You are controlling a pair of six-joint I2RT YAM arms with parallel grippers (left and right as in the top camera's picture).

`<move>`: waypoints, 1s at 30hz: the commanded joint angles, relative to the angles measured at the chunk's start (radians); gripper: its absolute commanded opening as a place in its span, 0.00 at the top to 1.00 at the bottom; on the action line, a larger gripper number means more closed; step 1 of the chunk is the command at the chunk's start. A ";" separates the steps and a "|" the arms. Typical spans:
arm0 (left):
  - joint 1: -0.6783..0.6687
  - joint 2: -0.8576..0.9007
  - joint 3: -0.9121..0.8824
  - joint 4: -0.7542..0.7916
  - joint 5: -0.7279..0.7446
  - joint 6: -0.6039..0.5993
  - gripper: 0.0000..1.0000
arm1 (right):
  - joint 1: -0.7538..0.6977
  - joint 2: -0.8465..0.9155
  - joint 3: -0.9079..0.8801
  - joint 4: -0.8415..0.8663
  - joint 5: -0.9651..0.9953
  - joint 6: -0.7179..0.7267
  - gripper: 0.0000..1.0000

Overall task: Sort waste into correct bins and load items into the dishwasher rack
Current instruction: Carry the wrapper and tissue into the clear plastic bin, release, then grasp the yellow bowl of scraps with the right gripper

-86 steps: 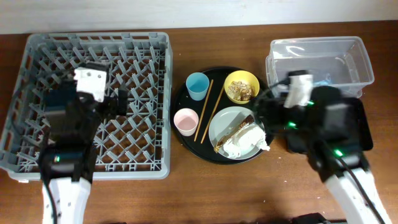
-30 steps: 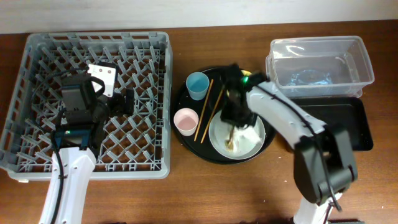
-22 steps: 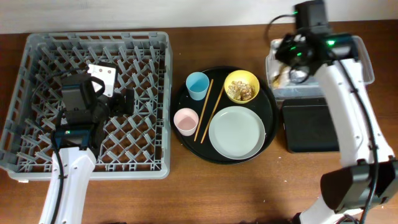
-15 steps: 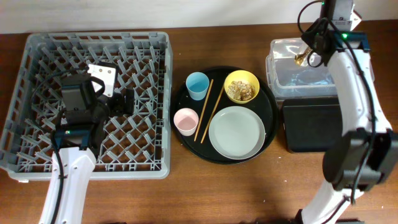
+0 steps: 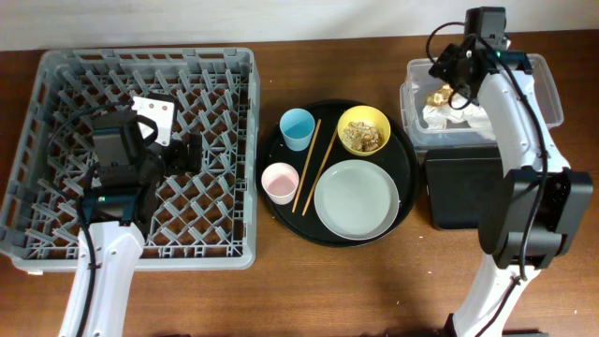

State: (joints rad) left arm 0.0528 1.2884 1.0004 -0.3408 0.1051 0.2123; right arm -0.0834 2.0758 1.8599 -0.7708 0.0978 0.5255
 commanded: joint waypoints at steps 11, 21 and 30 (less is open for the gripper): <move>0.004 -0.008 0.018 0.002 0.011 -0.016 0.00 | 0.367 -0.115 0.055 -0.184 -0.093 -0.274 0.46; 0.004 -0.008 0.018 0.002 0.011 -0.016 0.00 | 0.443 0.144 0.052 -0.240 -0.060 -0.313 0.67; 0.004 -0.008 0.018 0.002 0.011 -0.016 0.00 | 0.456 0.158 -0.002 -0.195 -0.063 -0.338 0.62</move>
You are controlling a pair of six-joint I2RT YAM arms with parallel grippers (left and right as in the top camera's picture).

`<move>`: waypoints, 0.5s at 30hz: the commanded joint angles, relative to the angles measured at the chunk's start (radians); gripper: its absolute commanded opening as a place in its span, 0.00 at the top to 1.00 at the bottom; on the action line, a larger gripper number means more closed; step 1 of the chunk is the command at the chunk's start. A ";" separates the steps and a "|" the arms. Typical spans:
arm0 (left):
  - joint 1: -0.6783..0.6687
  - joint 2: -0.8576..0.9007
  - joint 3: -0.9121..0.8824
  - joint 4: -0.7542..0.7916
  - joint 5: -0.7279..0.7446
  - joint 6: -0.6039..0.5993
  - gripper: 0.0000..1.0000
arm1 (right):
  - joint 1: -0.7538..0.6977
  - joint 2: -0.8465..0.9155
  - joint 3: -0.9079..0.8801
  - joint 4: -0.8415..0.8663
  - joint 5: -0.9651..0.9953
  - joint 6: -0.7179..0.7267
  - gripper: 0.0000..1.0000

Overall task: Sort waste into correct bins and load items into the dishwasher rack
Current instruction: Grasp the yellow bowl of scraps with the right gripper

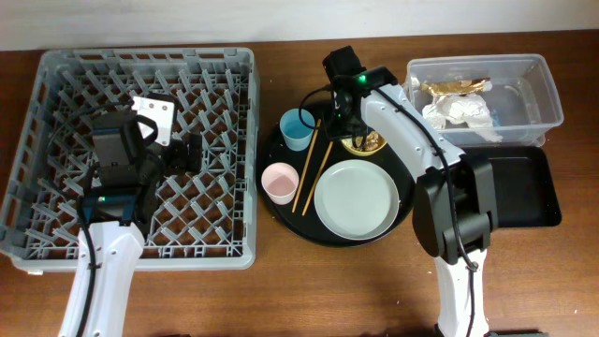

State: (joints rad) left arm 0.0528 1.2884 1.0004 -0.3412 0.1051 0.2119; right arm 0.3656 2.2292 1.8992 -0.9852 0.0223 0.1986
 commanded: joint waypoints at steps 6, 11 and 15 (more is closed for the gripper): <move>0.004 -0.008 0.018 0.002 0.011 -0.016 0.00 | 0.008 0.005 -0.103 0.055 0.013 -0.011 0.76; 0.004 -0.008 0.018 0.002 0.011 -0.016 0.00 | 0.007 0.002 -0.129 0.085 0.013 -0.006 0.93; 0.004 -0.008 0.018 0.002 0.011 -0.016 0.00 | 0.006 -0.058 -0.019 0.009 0.013 -0.008 0.96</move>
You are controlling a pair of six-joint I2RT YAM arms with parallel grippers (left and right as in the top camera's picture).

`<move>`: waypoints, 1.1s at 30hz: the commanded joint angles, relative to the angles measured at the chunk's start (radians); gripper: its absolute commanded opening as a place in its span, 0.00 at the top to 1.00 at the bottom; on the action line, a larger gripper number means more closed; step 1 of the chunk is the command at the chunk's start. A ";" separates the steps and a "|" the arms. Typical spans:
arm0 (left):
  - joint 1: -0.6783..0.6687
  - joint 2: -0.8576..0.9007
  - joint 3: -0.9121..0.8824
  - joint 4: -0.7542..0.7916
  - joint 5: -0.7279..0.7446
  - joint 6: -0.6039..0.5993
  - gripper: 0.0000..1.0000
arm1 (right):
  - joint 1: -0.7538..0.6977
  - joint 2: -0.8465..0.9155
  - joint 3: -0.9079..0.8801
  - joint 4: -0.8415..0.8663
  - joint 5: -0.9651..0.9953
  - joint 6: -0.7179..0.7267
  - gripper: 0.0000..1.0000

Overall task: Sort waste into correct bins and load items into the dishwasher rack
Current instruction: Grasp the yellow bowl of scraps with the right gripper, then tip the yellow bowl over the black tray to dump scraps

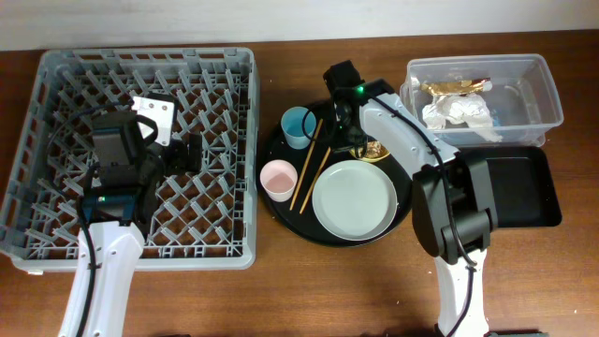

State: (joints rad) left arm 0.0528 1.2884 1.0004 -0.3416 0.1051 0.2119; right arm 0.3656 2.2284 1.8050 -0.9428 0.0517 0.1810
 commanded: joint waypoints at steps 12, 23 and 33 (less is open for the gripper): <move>0.004 -0.008 0.018 0.002 0.011 -0.016 0.00 | -0.236 -0.333 0.327 -0.556 -0.268 -0.040 0.96; 0.004 -0.008 0.018 0.002 0.011 -0.016 0.00 | -0.559 -0.334 -0.011 -0.492 -0.701 -0.352 0.96; 0.004 -0.008 0.018 0.002 0.011 -0.016 0.00 | -1.000 -0.324 -0.401 -0.333 -1.232 -0.664 0.96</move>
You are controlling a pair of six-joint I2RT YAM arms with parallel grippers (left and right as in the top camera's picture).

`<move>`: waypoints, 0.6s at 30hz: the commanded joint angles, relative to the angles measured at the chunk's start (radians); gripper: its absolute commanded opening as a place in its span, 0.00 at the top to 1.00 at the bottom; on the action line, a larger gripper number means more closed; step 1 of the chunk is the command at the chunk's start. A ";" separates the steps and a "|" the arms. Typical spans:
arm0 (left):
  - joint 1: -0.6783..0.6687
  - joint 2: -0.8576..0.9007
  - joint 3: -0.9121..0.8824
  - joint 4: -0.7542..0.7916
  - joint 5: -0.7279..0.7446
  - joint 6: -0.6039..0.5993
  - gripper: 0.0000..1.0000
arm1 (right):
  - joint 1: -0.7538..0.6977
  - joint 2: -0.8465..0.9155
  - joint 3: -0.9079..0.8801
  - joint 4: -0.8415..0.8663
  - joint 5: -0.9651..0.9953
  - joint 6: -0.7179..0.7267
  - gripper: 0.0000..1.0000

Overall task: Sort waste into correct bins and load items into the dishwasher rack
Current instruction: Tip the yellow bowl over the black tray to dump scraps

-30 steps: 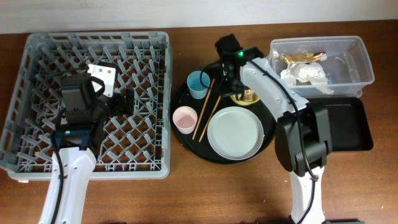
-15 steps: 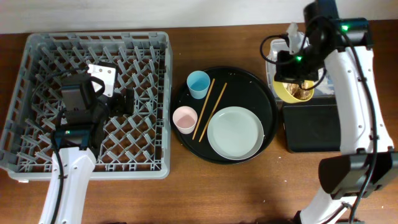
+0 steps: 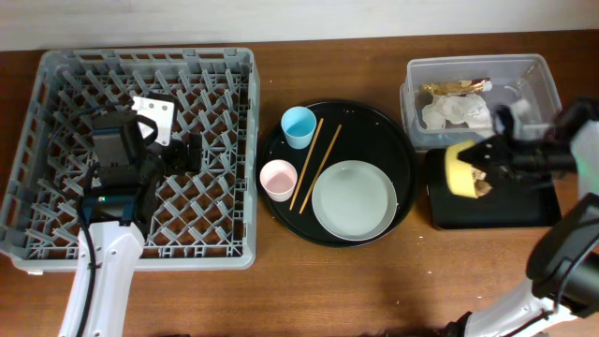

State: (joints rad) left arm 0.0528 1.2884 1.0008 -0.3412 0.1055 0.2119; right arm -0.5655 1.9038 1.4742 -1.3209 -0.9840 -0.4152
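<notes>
My right gripper is shut on the yellow bowl. It holds the bowl tipped on its side over the left part of the black bin, with food scraps showing at the rim. On the round black tray are a blue cup, a pink cup, a pair of chopsticks and a pale green plate. My left gripper hangs over the middle of the grey dishwasher rack. Its jaws are too dark to read.
A clear plastic bin at the back right holds a gold wrapper and crumpled white paper. A white tag lies in the rack beside the left arm. The right arm reaches in from the right edge.
The right gripper was at the yellow bowl on the tray. Now the bowl is off the tray, held tipped over the black bin. The left arm has not moved.
The right gripper was first over the clear bin with a gold wrapper. Then the wrapper lay in that bin and the gripper was at the yellow bowl on the tray, and it stayed there. Now it holds the bowl on its side over the black bin.
</notes>
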 commanded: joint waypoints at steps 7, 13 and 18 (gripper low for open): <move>0.004 -0.008 0.018 0.002 0.011 -0.016 0.00 | -0.208 0.001 -0.180 0.119 -0.425 -0.106 0.96; 0.004 -0.008 0.018 0.002 0.011 -0.016 0.00 | -0.216 0.001 -0.180 0.096 -0.568 -0.042 0.96; 0.004 -0.008 0.017 0.002 0.011 -0.016 0.00 | -0.255 0.001 -0.180 0.095 -0.568 0.085 0.96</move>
State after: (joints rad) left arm 0.0532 1.2884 1.0008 -0.3412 0.1051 0.2119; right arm -0.8005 1.9041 1.3010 -1.2251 -1.4994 -0.4057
